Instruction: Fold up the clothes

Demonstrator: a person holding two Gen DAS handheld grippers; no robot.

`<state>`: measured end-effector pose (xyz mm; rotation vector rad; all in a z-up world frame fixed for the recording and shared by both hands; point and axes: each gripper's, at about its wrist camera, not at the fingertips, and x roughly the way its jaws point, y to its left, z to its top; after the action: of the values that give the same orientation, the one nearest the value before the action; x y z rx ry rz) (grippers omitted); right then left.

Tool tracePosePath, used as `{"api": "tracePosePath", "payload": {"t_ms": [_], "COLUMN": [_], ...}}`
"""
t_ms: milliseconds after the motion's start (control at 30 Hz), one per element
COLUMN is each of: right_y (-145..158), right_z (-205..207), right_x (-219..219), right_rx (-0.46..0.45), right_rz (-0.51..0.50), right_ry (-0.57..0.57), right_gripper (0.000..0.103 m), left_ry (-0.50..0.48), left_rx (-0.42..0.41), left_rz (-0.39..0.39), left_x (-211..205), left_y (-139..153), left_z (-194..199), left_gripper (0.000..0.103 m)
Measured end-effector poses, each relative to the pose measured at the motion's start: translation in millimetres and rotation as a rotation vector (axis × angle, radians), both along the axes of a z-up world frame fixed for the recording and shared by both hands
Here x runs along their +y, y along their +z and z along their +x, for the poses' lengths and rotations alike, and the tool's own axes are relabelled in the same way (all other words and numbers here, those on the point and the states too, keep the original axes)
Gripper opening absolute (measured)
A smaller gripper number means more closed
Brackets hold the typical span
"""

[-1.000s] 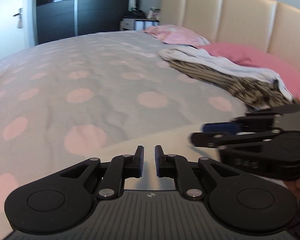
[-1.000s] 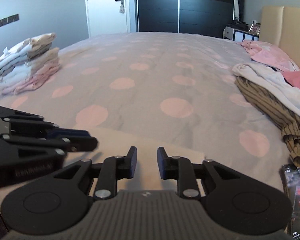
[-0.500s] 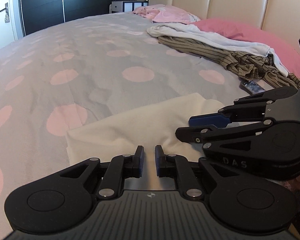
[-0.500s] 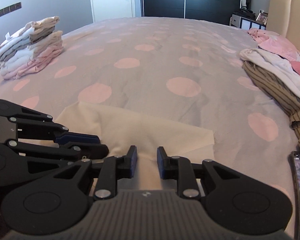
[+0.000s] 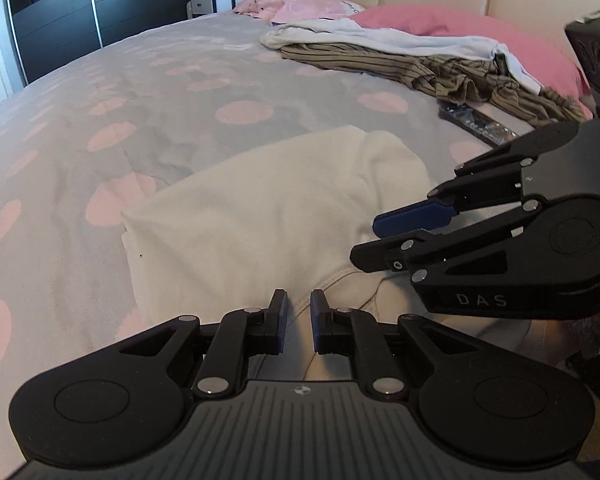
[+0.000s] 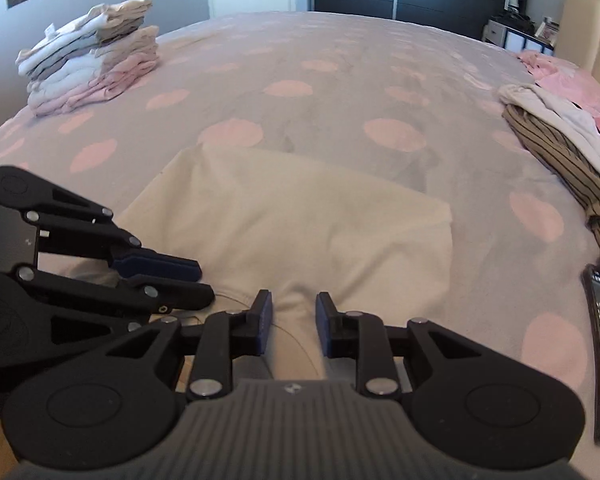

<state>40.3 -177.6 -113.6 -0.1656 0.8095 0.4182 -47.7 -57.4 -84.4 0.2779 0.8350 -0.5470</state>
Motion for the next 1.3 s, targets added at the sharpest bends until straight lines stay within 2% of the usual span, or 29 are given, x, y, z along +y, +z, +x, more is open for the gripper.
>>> {"api": "tracePosePath", "payload": {"t_ms": [133,200,267,333,367,433,533,667,833,900,967,1067,1133,1267,1300], "right_y": [4.6,10.2,15.8,23.0,26.8,32.8,38.6,37.2,20.6,12.0,3.0,-5.0,-8.0,-12.3,-13.3], "right_z": [1.9,-0.2,-2.3,-3.0,-3.0,-2.4,0.4,7.2,12.3,15.1,17.9,21.8,24.5,28.1,28.8], "right_x": [-5.4,-8.7,-12.0,-19.2,-23.8,-33.6,-50.5,-73.3,-93.4,-100.1,-107.2,-115.3,-117.4,-109.5,-106.3], "right_rx": [0.021,0.018,0.015,0.018,0.020,0.025,0.034,0.107,0.210,0.250,0.288,0.322,0.341,0.351,0.352], "right_rz": [0.029,0.036,0.042,0.058,0.065,0.070,0.078,0.147,0.228,0.264,0.310,0.378,0.404,0.418,0.420], "right_ry": [-0.008,-0.001,0.007,-0.005,-0.015,-0.034,-0.087,-0.151,-0.204,-0.222,-0.239,-0.253,-0.253,-0.220,-0.208], "right_gripper": [0.028,0.032,0.043,0.046,0.048,0.051,0.057,0.065,0.064,0.060,0.056,0.056,0.055,0.048,0.048], "left_ry": [0.015,0.017,0.030,0.056,0.070,0.115,0.211,0.322,0.365,0.375,0.381,0.401,0.408,0.420,0.422], "left_rx": [0.007,0.000,-0.007,-0.016,-0.020,-0.023,0.012,0.099,0.191,0.229,0.244,0.274,0.301,0.356,0.366], "left_rz": [-0.019,-0.029,-0.041,-0.062,-0.073,-0.083,-0.115,-0.190,-0.243,-0.266,-0.284,-0.326,-0.365,-0.454,-0.477], "left_x": [2.6,5.9,10.9,19.3,24.3,35.9,56.9,82.0,94.1,96.4,98.3,104.0,108.2,116.1,117.6], "left_y": [3.0,5.9,10.8,18.5,22.3,28.8,33.2,30.6,14.8,8.8,5.3,-0.6,-5.3,-13.5,-14.8], "left_z": [-2.5,-4.3,-6.7,-9.3,-10.3,-11.3,-8.7,0.8,8.6,10.3,11.3,14.2,17.3,24.2,25.5], "left_gripper": [0.011,0.013,0.019,0.032,0.034,0.041,0.041,0.042,0.042,0.042,0.042,0.042,0.048,0.058,0.064]}}
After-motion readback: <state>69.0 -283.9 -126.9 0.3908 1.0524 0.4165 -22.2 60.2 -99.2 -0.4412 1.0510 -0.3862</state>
